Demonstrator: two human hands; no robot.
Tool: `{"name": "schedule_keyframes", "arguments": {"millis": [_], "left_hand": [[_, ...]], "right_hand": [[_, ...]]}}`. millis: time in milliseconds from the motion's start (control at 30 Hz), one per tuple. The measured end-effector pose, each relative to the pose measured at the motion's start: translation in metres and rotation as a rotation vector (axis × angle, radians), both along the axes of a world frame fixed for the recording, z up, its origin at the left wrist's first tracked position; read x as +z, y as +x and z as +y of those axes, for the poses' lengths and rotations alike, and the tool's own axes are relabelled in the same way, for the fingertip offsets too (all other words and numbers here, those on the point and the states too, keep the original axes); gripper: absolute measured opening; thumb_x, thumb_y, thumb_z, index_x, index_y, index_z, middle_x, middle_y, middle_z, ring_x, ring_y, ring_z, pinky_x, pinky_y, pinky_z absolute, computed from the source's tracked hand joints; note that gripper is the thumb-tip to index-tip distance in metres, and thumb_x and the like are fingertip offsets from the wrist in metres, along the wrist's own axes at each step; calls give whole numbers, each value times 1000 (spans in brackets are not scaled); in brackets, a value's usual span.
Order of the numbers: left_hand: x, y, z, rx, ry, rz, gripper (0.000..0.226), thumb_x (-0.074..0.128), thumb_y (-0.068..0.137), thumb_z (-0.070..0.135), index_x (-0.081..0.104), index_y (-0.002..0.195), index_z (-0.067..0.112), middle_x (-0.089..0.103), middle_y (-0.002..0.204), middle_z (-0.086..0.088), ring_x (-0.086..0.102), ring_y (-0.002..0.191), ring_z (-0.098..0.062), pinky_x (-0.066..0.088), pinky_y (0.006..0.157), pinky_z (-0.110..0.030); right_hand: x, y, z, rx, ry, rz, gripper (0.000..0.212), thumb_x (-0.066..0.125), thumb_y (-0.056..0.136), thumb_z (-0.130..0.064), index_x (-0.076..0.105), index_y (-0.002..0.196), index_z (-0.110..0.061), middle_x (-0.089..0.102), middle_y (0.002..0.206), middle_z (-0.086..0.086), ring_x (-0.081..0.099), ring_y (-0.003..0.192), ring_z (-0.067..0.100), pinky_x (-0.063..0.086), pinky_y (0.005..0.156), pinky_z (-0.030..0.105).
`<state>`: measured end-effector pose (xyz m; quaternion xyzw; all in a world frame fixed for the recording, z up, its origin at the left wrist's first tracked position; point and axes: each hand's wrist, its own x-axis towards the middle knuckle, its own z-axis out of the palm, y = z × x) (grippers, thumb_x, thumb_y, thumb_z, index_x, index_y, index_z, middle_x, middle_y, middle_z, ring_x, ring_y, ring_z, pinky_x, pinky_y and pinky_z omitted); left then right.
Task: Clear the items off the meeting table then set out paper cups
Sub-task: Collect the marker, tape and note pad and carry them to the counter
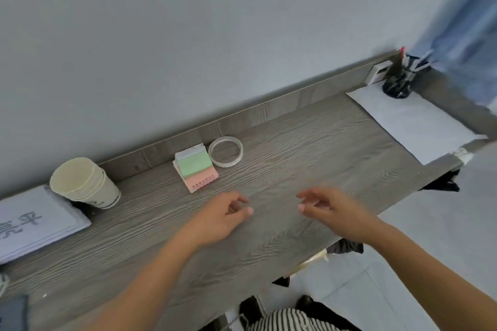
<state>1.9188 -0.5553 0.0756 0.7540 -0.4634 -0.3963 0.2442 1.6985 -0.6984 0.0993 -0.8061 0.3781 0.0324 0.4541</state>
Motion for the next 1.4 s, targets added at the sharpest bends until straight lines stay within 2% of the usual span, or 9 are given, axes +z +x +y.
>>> {"name": "schedule_keyframes", "arguments": {"millis": [133,233,433,533,667,800,967,1200,1400], "left_hand": [[14,-56,-1,-89,52,138,26,58,93,33,61,116,23,63,99,4,59,90,-9,47,80,-21],[17,-104,-6,-99,79,243,19,59,93,32,62,111,26,68,105,-1,64,99,-16,50,88,-27],[13,-210,-37,-248,180,345,11,63,91,26,66,100,19,66,78,-2,60,68,-5,45,65,-18],[15,-269,-67,-382,239,298,20,65,86,37,67,100,22,72,90,-12,68,83,-18,50,77,-28],[14,-348,-115,-567,244,235,11,63,91,29,66,101,28,72,100,-11,69,94,-16,52,90,-30],[17,-412,-161,-703,221,211,14,63,91,27,65,104,27,73,100,-7,69,93,-12,52,84,-23],[0,-508,-248,-860,240,196,14,63,91,29,65,105,28,72,100,-2,68,95,-11,52,92,-29],[5,-630,-376,-1035,285,254,17,69,86,33,66,101,26,73,96,-7,69,88,-9,50,76,-17],[11,-734,-483,-1133,213,225,10,67,88,30,68,97,28,75,90,-2,70,85,-9,49,75,-22]], "right_hand": [[-2,-88,27,-226,67,-17,28,63,88,-41,62,116,-33,68,106,-17,66,93,-3,54,86,22],[-2,-149,52,-379,115,-24,20,63,88,-41,63,107,-40,69,102,-18,64,90,-8,49,82,17],[0,-269,90,-721,215,-85,17,67,86,-34,66,103,-38,73,98,-10,68,86,0,51,77,17],[4,-330,99,-876,206,-102,19,67,86,-35,66,105,-37,73,98,-13,67,88,-4,50,81,13],[-3,-409,113,-1132,183,-134,17,67,85,-37,66,102,-39,73,95,-18,67,88,-4,51,87,23],[-11,-455,114,-1316,190,-173,16,68,86,-32,67,101,-37,74,95,-18,70,87,4,55,85,35],[-25,-524,81,-1493,204,-164,16,70,85,-31,67,100,-35,75,94,-15,70,86,5,56,86,40],[9,-609,-31,-1556,66,-91,20,65,86,-39,60,105,-44,69,101,-16,63,91,-10,52,80,16],[21,-677,-99,-1691,32,-139,22,66,87,-35,62,107,-41,70,101,-15,64,93,-9,52,80,15]]}}
